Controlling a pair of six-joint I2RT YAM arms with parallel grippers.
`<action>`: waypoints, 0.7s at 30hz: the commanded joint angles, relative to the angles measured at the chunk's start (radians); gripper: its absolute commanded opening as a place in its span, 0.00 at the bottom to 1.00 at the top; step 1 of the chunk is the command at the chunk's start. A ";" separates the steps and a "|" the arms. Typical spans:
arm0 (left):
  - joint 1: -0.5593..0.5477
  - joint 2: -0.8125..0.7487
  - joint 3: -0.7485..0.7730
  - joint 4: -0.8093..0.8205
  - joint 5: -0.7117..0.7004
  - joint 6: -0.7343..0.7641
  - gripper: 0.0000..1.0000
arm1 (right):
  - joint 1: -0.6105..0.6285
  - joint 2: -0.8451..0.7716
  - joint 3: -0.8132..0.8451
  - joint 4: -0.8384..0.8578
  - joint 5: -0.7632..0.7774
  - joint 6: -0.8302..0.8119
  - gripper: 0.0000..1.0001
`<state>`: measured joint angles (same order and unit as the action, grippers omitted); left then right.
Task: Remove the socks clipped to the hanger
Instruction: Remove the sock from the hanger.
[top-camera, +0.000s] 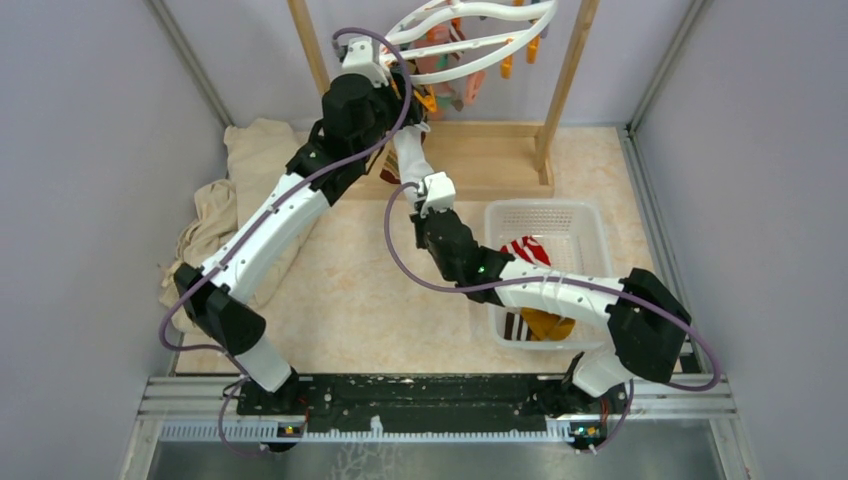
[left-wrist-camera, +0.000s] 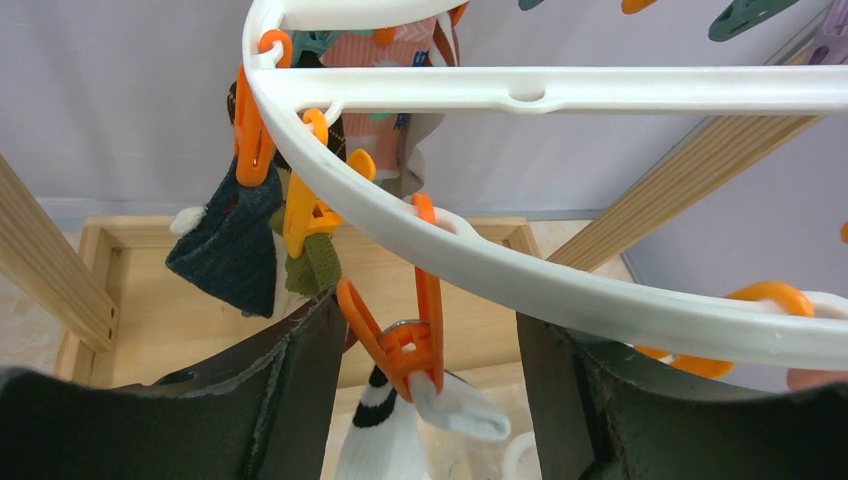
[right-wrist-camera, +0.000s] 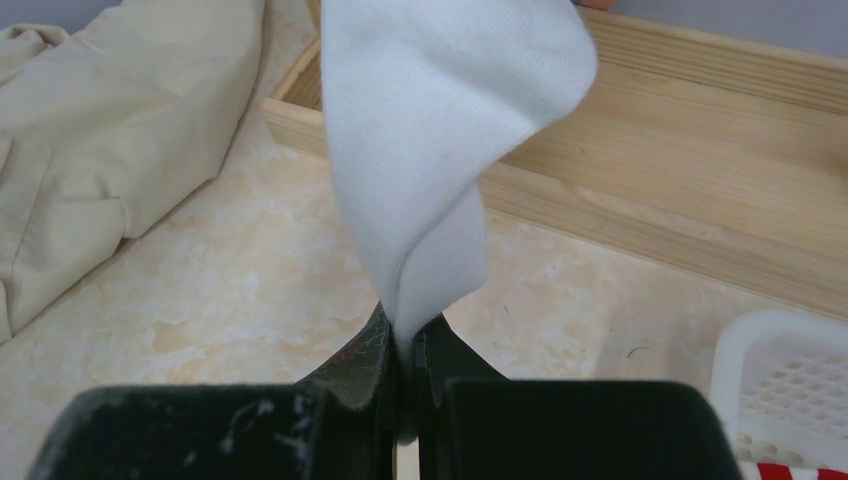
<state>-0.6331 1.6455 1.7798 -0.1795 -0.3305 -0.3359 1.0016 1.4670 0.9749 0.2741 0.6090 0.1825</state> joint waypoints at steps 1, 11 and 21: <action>-0.018 0.045 0.077 0.019 -0.089 0.027 0.69 | 0.011 -0.020 -0.014 0.071 0.016 -0.027 0.00; -0.040 0.077 0.151 0.001 -0.191 0.046 0.68 | 0.011 -0.051 -0.053 0.101 -0.015 -0.042 0.00; -0.050 0.018 0.087 0.007 -0.207 0.051 0.80 | 0.011 -0.054 -0.068 0.098 -0.026 -0.037 0.00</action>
<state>-0.6792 1.7199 1.8816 -0.2100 -0.5110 -0.2905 1.0016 1.4540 0.9081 0.3305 0.5938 0.1490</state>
